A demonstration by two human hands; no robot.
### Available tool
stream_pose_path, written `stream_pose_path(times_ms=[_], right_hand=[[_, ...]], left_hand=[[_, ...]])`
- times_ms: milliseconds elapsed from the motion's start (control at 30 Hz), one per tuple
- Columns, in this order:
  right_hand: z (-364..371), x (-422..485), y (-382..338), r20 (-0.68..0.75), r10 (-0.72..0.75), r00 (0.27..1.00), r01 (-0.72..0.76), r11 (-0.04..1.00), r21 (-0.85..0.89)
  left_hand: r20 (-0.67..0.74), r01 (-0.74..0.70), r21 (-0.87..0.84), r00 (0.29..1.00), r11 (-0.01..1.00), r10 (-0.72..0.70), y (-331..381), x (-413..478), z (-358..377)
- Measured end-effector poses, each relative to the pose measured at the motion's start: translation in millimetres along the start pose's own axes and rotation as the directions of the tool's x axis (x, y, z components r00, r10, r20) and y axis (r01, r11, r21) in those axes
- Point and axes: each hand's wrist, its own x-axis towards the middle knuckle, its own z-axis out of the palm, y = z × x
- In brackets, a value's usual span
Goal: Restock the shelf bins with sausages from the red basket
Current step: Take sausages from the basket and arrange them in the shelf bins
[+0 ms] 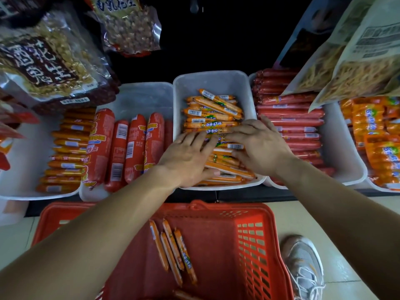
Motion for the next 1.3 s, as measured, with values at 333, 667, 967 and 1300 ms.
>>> stream_pose_path(times_ms=[333, 667, 967, 1300], right_hand=[[-1.6, -19.4, -5.1, 0.244, 0.020, 0.970, 0.020, 0.987, -0.160], [-2.4, 28.0, 1.4, 0.234, 0.040, 0.971, 0.031, 0.956, -0.290], [-3.7, 9.0, 2.6, 0.086, -0.003, 0.996, 0.005, 1.000, -0.027], [2.8, 2.8, -5.3, -0.086, 0.069, 0.994, -0.076, 0.994, -0.073]], left_hand=[[0.009, 0.127, -0.024, 0.992, 0.992, -0.127, 2.9, 19.4, -5.3], [0.008, 0.091, 0.120, 0.996, 0.989, -0.092, -14.6, 6.3, -8.8], [-0.032, 0.003, -0.118, 0.999, 0.993, -0.007, -19.7, -1.7, -10.7], [-0.048, 0.121, -0.031, 0.991, 0.992, -0.122, 1.6, 5.0, -0.3]])
